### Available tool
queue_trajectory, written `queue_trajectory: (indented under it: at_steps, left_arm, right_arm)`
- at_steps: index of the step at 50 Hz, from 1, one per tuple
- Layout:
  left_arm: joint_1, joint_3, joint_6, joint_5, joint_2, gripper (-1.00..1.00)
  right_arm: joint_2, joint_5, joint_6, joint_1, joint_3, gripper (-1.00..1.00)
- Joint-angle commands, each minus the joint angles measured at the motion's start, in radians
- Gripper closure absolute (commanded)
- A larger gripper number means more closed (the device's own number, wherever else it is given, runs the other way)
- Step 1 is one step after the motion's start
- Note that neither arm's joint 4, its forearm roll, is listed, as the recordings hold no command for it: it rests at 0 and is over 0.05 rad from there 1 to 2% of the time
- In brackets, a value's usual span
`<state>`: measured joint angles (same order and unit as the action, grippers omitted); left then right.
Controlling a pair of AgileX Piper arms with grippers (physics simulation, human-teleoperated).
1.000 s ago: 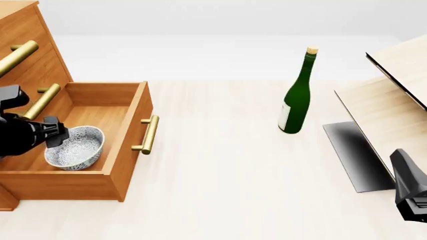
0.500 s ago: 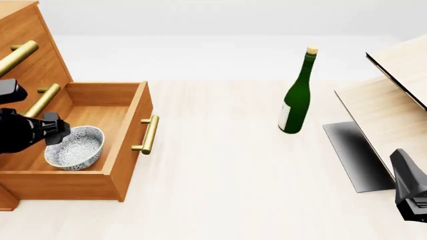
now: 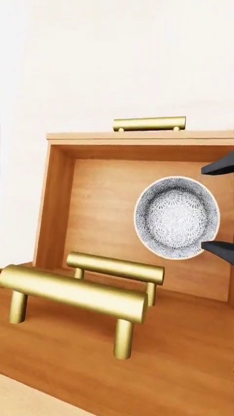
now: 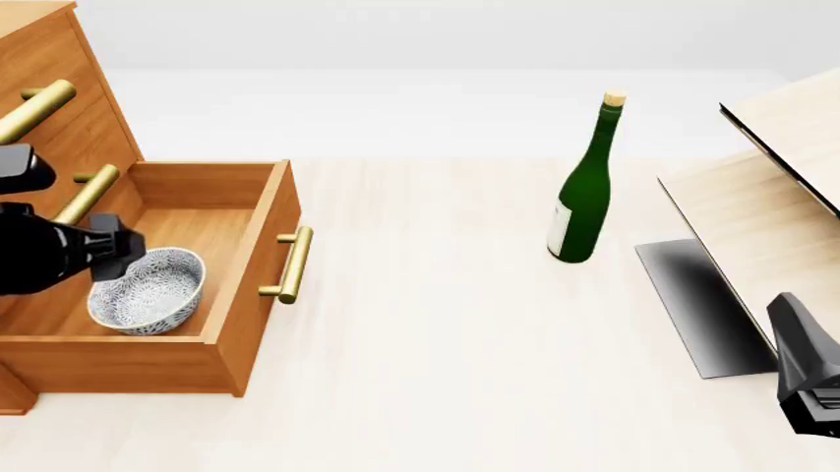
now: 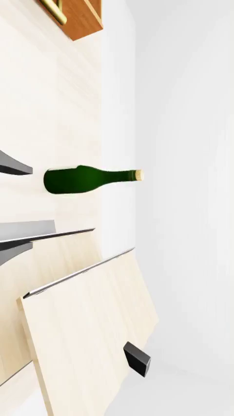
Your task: Put the bowl in the bottom drawer of the cabinet and close it.
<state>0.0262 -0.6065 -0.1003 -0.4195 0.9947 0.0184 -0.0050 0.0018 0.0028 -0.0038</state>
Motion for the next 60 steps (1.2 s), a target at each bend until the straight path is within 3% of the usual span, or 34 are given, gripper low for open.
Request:
queue_trajectory:
  at_steps: [1,44,60]
  left_arm:
    - [-0.018,0.004,0.018,-0.023,-0.029,-1.00]
    - [-0.033,0.004,0.067,-0.049,-0.066,-1.00]
    - [-0.133,-0.018,0.048,-0.075,-0.098,-1.00]
  right_arm:
    - [0.000,0.000,0.000,0.000,0.000,-1.00]
    - [0.000,0.000,0.000,0.000,0.000,-1.00]
    - [0.000,0.000,0.000,0.000,0.000,-1.00]
